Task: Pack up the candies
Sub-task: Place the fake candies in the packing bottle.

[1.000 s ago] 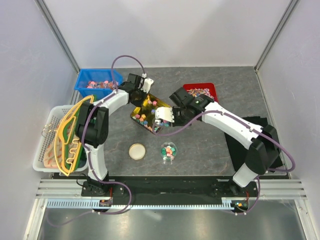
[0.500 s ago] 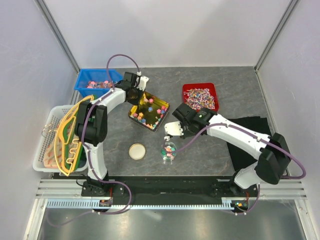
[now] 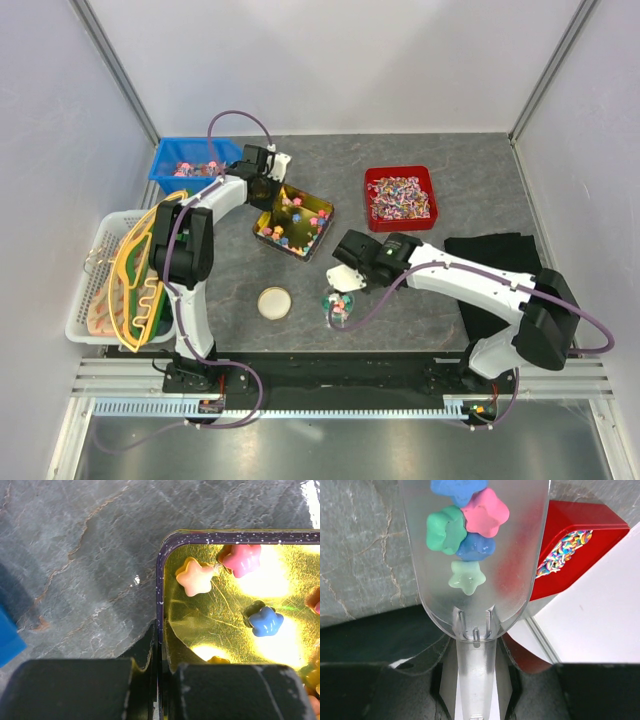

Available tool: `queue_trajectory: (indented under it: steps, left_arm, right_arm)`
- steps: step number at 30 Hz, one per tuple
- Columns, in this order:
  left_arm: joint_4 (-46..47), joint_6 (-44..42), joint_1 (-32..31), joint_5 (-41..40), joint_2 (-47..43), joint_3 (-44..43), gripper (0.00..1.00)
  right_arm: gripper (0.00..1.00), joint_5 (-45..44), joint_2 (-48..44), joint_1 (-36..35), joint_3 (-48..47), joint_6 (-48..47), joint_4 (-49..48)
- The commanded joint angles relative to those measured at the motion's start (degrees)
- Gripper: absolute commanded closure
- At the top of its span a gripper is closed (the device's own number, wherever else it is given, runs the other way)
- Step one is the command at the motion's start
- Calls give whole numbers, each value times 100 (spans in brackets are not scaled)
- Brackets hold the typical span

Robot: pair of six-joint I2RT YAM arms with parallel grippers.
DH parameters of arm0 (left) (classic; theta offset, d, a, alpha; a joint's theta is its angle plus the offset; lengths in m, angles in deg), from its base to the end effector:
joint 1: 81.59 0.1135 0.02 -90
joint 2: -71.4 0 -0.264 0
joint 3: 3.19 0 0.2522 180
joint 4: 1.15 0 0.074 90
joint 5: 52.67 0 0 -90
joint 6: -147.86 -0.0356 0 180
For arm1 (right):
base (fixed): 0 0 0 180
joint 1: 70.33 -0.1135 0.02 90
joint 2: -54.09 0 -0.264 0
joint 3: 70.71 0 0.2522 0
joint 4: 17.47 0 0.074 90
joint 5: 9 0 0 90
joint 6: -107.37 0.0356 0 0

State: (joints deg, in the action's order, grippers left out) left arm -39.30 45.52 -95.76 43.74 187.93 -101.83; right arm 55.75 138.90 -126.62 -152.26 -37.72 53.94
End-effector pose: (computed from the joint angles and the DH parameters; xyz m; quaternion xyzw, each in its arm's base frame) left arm 0.4247 -0.1113 0.1815 0.2348 0.9257 -0.0581 0.2907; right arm 0.1658 0.2212 0.2597 -0.7824 0.5692 -0.2152 0.1324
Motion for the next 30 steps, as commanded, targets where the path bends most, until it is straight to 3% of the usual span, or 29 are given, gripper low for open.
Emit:
queue_trajectory:
  steps: [1,14,30]
  left_arm:
    - [74,232,20,220,-60,-283,98]
    - [65,232,29,185,-25,-275,98]
    - [65,232,55,193,1,-275,98]
  right_arm:
    - [100,-551,-53,-215,187,60,150]
    - [100,-1253,175,-698,380,-19,176]
    - [100,-1869,272,-787,398,-221,19]
